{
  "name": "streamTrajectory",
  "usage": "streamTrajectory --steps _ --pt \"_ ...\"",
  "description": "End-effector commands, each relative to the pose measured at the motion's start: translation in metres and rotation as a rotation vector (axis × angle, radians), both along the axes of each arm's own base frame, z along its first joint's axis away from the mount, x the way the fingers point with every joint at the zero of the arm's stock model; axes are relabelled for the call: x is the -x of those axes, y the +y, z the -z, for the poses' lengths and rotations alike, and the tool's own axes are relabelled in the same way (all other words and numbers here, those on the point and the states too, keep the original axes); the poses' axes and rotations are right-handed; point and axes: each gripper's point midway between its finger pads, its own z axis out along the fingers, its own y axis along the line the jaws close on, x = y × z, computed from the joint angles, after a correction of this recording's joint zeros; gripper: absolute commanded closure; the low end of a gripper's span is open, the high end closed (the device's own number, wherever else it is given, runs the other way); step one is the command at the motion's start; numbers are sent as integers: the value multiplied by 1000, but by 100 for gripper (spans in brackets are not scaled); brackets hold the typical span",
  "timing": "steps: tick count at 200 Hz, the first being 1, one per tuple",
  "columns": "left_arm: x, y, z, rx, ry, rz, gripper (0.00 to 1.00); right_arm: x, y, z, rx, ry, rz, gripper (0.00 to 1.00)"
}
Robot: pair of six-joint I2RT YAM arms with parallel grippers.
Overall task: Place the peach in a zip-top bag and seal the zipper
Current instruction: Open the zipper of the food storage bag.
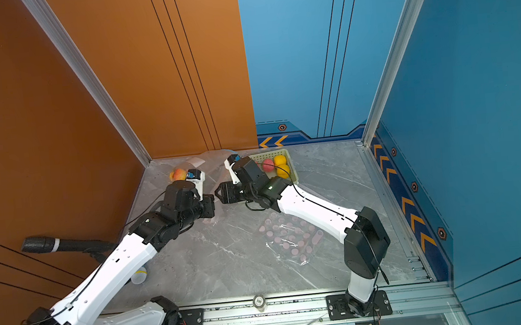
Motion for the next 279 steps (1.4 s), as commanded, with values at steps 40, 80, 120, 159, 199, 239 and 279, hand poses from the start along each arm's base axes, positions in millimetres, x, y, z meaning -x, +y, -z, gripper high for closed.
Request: streamTrajectory --steps 40,80,120,159,199,239,279 --pt "10 14 -7 8 11 -66 100 2 -42 -61 -50 -134 127 27" --pt "8 10 -13 41 6 -62 100 14 -34 -57 -49 -105 98 25" --pt "5 1 -10 74 16 -43 100 19 -11 -43 -20 -85 46 22" --pt "5 -2 -11 90 10 -35 100 20 9 -27 5 -58 -2 22" --pt "7 0 -12 93 3 -33 100 10 8 -4 97 -38 31 29" --pt "13 7 -23 45 -53 -53 100 -12 -16 36 330 -26 137 35" --pt "26 25 -43 -100 -115 -127 100 -27 -35 62 475 -33 216 34"
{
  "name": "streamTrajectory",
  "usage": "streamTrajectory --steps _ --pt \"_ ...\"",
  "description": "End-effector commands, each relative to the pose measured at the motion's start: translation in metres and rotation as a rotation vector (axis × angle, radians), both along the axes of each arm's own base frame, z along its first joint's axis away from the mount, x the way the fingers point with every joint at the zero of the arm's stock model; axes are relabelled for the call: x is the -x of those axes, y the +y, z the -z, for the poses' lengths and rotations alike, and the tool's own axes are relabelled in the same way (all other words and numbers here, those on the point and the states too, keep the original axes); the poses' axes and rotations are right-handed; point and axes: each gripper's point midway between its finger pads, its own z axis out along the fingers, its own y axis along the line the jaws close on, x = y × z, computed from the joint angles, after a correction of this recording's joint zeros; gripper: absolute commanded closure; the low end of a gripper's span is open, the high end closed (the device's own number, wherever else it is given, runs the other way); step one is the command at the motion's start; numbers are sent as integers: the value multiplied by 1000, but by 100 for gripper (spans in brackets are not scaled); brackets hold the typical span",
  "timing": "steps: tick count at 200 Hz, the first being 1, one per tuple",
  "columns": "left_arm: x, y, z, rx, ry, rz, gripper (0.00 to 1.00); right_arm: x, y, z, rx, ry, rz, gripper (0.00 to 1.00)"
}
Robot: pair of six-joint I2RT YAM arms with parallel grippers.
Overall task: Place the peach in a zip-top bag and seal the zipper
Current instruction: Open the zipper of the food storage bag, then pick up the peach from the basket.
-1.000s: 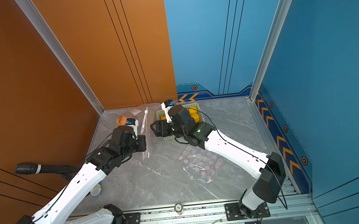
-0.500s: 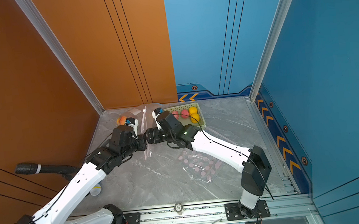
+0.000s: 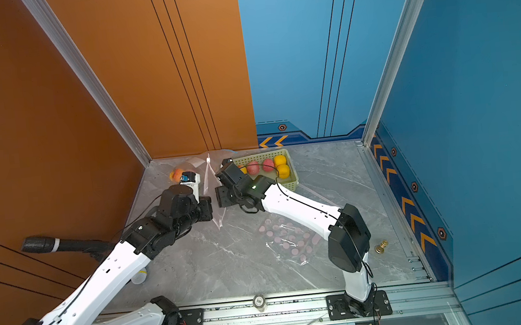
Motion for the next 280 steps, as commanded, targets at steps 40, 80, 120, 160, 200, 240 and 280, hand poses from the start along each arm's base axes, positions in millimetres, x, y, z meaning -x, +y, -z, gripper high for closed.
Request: streamTrajectory --steps 40,80,120,160,200,240,280 --pt "20 38 -38 -248 -101 -160 100 -13 -13 12 94 7 41 32" --pt "16 57 -5 -222 -3 -221 100 -11 -1 29 6 106 -10 32" --pt "-4 47 34 -23 49 -160 100 5 22 17 -116 131 -144 27" --pt "-21 48 38 24 33 -157 100 12 33 -25 -276 110 -247 22" --pt "-32 43 36 14 43 -147 100 -3 15 -65 -363 41 -240 22" --pt "-37 46 40 27 62 -188 100 -58 -54 -70 -367 1 -53 28" --pt "-40 45 44 80 87 -233 100 -113 -129 -11 -102 32 177 35"
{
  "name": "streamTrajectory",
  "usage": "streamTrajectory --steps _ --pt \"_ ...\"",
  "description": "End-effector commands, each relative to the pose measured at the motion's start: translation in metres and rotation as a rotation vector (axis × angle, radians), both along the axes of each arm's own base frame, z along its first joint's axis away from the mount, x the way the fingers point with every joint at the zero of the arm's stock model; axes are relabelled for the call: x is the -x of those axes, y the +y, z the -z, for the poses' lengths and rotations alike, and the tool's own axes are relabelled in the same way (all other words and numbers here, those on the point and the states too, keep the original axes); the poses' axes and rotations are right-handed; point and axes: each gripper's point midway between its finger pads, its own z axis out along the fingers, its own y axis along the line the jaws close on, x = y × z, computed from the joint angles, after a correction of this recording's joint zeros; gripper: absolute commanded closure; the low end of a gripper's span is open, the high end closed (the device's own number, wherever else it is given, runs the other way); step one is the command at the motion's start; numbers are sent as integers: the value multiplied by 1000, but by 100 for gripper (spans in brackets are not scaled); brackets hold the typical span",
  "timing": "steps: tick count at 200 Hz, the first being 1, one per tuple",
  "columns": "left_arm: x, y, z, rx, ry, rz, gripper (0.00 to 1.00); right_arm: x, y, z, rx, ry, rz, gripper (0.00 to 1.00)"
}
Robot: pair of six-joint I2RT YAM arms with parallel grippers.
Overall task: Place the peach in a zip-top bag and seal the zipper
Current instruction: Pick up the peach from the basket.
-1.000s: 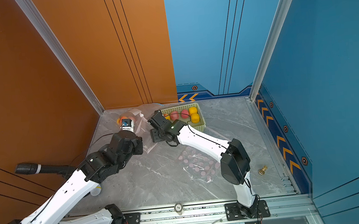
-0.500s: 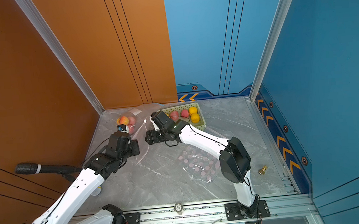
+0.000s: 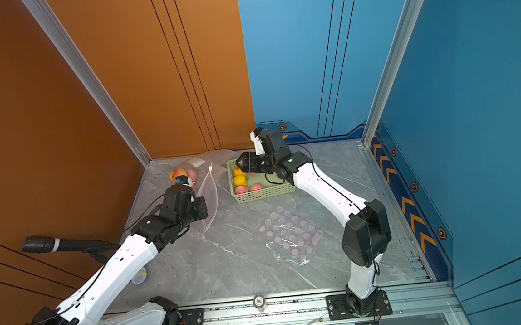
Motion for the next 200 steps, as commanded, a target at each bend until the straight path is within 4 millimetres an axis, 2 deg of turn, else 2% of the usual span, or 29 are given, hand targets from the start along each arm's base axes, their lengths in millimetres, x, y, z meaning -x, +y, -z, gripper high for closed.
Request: streamTrajectory --steps 1,9,14,27,43,47,64,86,134,162,200 --pt "-8 -2 -14 70 -24 -40 100 -23 -38 53 215 74 111 35" --pt "-9 -3 -15 85 -26 -44 100 -31 -52 71 284 96 143 36" --pt "-9 -5 -16 95 -26 -43 100 -40 -56 68 302 79 159 37" --pt "-10 -7 -17 111 -28 -41 100 -54 -72 86 388 88 195 38" --pt "-10 -9 -17 121 -30 -37 100 -69 -88 97 493 77 241 39" --pt "-11 -9 -16 120 -27 -37 100 -74 -90 107 524 86 247 39" --pt "-11 -9 -15 126 -25 -38 100 -86 -99 121 612 87 274 39" --pt "-10 -10 -14 130 -19 -34 100 -97 -106 139 686 99 293 38" --pt "-8 -10 -13 138 -17 -32 100 -112 -115 163 753 124 314 37" --pt "-7 -10 -12 141 -16 -31 100 -117 -123 177 751 159 314 36" --pt "-7 -10 -11 144 -12 -33 100 -119 -123 198 758 193 287 37"
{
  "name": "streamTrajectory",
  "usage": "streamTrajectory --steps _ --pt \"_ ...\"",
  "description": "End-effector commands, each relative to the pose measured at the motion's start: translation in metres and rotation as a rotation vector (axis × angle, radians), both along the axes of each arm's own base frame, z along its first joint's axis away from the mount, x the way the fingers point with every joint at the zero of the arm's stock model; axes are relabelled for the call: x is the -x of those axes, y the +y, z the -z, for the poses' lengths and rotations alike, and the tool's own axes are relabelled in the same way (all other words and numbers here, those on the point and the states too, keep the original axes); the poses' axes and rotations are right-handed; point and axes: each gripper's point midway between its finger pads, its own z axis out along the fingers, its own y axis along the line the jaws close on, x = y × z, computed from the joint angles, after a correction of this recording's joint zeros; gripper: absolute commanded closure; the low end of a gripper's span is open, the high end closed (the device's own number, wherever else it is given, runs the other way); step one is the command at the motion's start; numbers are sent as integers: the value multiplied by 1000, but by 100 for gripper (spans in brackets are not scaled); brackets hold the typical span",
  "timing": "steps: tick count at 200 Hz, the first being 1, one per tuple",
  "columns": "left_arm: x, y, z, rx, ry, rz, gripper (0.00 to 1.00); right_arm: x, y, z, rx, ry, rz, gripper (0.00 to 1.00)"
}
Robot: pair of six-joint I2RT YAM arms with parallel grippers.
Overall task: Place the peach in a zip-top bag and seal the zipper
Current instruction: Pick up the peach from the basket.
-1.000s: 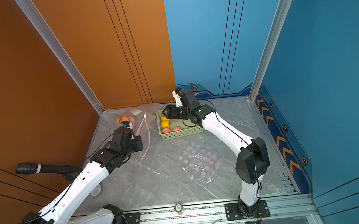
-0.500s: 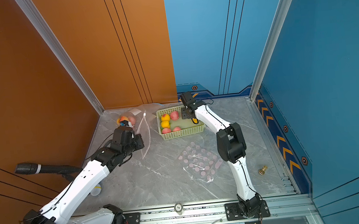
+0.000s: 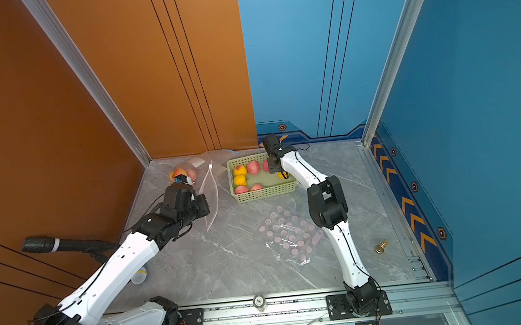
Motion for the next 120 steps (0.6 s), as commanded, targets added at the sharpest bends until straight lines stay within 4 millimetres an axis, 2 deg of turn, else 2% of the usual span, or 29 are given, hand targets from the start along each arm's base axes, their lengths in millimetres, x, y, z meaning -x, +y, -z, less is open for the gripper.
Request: streamTrajectory --steps 1,65,120 --pt "-3 -1 -8 32 -21 -3 100 4 -4 15 33 51 -13 37" --pt "-3 -2 -6 43 -14 -3 100 0 5 37 27 87 -61 37" --pt "-3 -4 -6 50 -10 -1 100 -4 9 51 19 101 -70 25"
